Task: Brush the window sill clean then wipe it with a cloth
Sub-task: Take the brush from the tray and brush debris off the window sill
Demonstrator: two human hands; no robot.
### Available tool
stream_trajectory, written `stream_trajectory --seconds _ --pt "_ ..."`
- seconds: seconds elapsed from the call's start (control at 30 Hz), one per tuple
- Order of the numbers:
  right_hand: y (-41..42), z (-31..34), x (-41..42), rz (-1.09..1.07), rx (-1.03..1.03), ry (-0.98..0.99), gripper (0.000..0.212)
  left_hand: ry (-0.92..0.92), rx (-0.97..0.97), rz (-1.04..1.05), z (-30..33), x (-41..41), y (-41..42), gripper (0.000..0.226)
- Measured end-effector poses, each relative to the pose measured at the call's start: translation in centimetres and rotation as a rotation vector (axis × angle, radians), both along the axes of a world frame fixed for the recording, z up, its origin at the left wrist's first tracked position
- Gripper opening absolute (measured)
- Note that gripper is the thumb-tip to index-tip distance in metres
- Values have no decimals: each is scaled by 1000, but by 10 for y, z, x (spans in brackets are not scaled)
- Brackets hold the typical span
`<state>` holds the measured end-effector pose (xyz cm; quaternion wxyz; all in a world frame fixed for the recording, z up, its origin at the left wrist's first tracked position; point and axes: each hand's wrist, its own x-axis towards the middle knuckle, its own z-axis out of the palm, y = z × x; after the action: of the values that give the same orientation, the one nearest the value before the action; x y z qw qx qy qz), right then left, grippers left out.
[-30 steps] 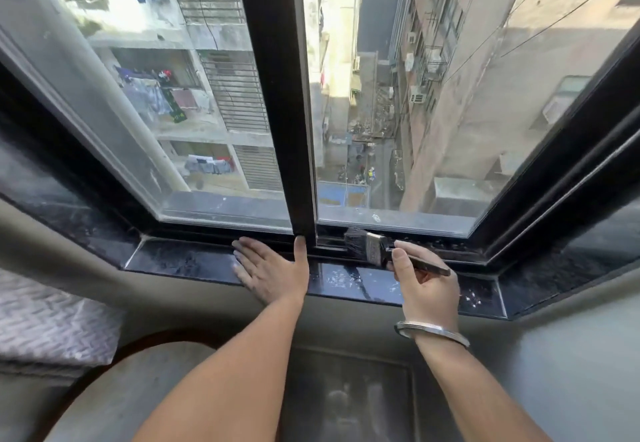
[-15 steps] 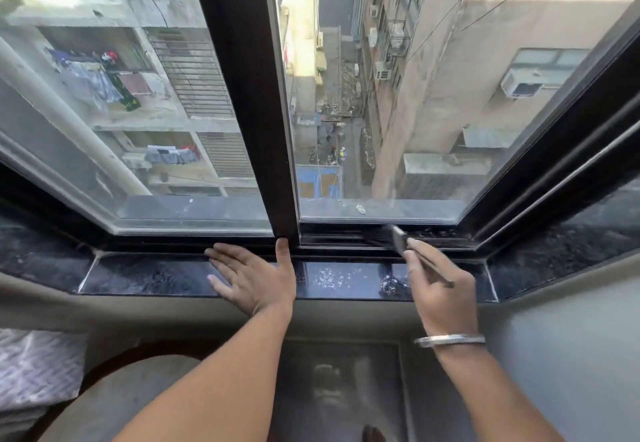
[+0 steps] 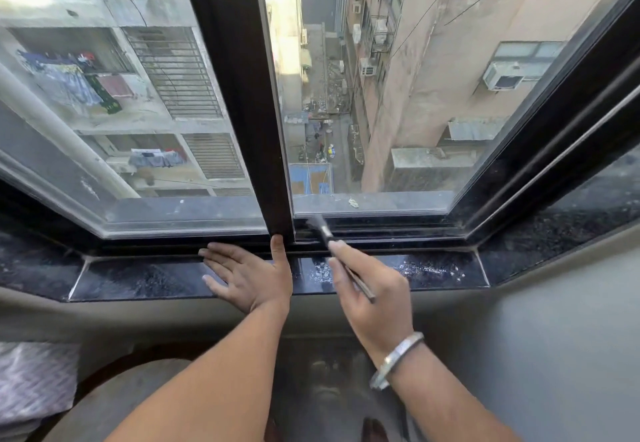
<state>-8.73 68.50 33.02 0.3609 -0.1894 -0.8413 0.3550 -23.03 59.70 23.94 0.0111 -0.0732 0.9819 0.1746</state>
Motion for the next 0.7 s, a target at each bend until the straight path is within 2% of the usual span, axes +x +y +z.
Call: stream_trajectory --seconds 0.1,0.17,0.4,0.53,0.63,0.7 --pt "-1 -9 -19 129 33 -134 23 6 2 -6 0 0 -1 115" --pt "18 -15 -9 119 88 -205 24 -1 -14 -6 1 0 -2 114" --pt "102 -12 69 -303 117 -342 26 -9 -30 -1 2 2 -2 113" --pt "105 2 80 -481 157 -434 25 -8 -15 4 1 2 -3 113" --pt "67 12 75 -410 320 -407 32 -2 -8 6 0 1 -3 112" --pt "35 15 65 -279 303 -358 34 -3 2 9 0 0 -2 112"
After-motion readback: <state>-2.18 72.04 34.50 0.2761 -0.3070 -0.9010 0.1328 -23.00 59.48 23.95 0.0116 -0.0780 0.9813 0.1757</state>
